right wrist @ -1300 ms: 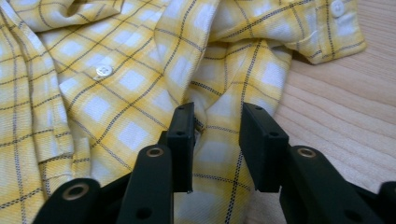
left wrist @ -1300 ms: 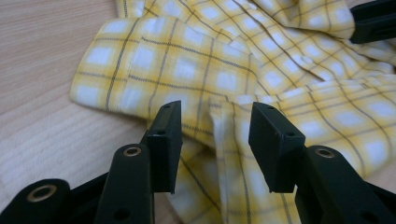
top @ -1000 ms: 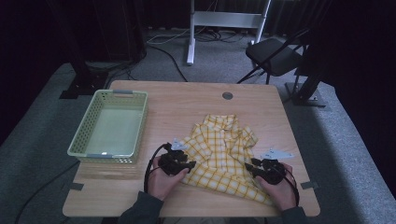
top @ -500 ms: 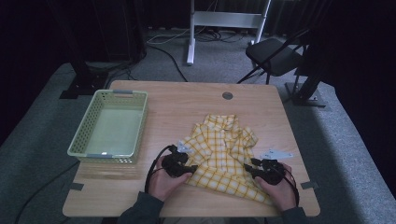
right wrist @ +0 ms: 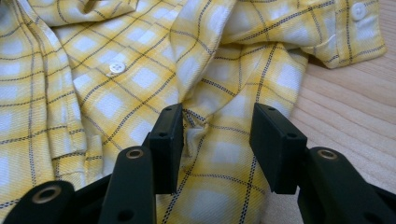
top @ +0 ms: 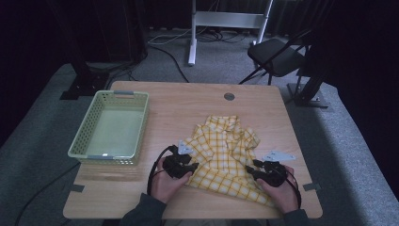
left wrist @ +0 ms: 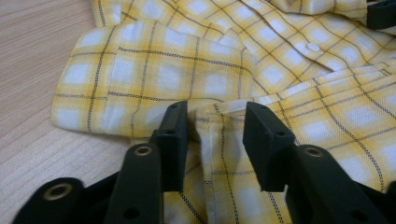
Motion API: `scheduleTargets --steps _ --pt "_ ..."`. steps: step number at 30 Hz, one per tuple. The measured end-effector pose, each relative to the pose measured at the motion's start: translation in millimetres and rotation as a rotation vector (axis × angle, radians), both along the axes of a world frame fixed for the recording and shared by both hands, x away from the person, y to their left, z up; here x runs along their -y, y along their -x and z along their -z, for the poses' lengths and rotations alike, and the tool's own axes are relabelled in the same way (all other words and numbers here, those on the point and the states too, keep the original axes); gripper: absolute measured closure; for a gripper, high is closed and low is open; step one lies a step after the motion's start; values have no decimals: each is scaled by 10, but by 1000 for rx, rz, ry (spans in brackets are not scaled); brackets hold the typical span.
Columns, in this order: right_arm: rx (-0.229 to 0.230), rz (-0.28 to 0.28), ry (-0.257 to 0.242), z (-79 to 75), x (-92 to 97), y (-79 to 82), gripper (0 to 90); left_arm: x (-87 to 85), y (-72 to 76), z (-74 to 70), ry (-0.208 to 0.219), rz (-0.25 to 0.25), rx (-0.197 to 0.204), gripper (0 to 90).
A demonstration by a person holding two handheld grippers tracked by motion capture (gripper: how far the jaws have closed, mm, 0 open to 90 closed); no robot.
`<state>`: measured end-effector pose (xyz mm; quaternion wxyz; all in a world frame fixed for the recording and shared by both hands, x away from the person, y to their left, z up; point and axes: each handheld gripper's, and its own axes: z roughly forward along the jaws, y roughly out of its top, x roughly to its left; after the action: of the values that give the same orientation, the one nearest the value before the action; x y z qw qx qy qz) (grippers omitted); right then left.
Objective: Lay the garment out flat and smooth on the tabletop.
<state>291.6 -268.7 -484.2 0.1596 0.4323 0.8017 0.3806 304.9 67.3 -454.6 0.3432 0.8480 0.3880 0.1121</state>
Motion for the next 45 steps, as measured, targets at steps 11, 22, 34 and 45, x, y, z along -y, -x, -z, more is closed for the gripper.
scheduleTargets --steps 11,22,34,45 --pt "-2 7 1 -4 -7 -1 539 16 187 -127 41 60 34 864" --pt "1 22 5 -62 23 49 534 -95 319 -143 77 59 15 864" --pt "5 16 19 -124 71 183 525 -272 402 -74 85 32 -12 864" --pt "-12 12 7 -134 154 310 517 -367 489 -52 79 24 -21 864"
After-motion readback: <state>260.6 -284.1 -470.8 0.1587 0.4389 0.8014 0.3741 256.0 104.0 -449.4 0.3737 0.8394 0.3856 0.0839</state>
